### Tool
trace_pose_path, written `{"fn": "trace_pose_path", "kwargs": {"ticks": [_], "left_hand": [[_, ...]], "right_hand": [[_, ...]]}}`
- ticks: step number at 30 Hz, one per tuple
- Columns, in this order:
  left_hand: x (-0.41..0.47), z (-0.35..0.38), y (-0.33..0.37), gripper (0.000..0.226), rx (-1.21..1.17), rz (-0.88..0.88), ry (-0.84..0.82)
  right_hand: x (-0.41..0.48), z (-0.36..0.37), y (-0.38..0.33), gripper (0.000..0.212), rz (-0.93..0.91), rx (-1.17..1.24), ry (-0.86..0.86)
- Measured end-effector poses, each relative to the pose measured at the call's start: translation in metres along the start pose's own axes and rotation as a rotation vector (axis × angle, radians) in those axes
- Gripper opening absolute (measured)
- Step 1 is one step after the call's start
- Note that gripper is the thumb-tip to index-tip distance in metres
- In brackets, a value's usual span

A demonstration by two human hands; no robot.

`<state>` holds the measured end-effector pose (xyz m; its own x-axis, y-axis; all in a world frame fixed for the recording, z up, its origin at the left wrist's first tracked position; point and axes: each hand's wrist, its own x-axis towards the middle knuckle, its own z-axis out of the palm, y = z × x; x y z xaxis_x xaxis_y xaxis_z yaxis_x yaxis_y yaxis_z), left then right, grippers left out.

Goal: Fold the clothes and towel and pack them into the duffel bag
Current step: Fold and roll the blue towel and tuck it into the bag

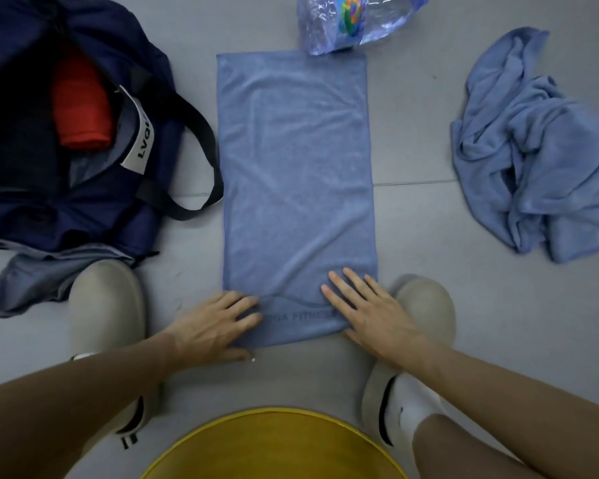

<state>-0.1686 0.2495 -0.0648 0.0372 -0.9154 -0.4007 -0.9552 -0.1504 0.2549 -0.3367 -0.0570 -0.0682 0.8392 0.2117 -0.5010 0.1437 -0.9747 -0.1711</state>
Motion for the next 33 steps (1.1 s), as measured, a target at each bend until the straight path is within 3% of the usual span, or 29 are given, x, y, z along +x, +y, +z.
{"fn": "trace_pose_path", "kwargs": {"ticks": [3, 7, 11, 14, 16, 19, 23, 27, 33], "left_hand": [[-0.006, 0.006, -0.002, 0.044, 0.040, 0.066, 0.008], [-0.004, 0.005, -0.013, 0.009, -0.078, 0.087, 0.159], [0.013, -0.033, -0.018, 0.015, -0.189, -0.109, 0.195], [0.024, -0.066, -0.023, 0.021, -0.313, -0.366, 0.185], [0.024, -0.079, -0.028, 0.030, -0.413, -0.451, 0.110], [0.017, -0.090, -0.039, 0.038, -0.350, -0.415, 0.054], [0.014, -0.101, -0.055, 0.043, -0.385, -0.430, 0.232], [0.032, -0.116, -0.067, 0.040, -0.466, -0.488, 0.443], [0.066, -0.139, -0.101, 0.020, -0.634, -0.638, 0.487]], "right_hand": [[0.000, 0.006, 0.002, 0.090, -0.040, -0.022, 0.075], [0.015, 0.003, -0.016, 0.096, 0.044, 0.039, 0.145], [0.025, 0.001, -0.024, 0.106, 0.107, 0.055, 0.095], [0.028, 0.002, -0.024, 0.112, 0.135, 0.076, 0.094], [0.030, 0.000, -0.022, 0.101, 0.113, 0.073, 0.127], [0.031, -0.012, -0.010, 0.078, 0.075, 0.121, 0.204], [0.025, -0.047, 0.017, 0.055, 0.020, 0.302, 0.444], [0.026, -0.095, 0.039, 0.044, 0.156, 0.692, 0.561], [0.051, -0.128, 0.089, 0.025, 0.346, 0.819, 0.594]]}}
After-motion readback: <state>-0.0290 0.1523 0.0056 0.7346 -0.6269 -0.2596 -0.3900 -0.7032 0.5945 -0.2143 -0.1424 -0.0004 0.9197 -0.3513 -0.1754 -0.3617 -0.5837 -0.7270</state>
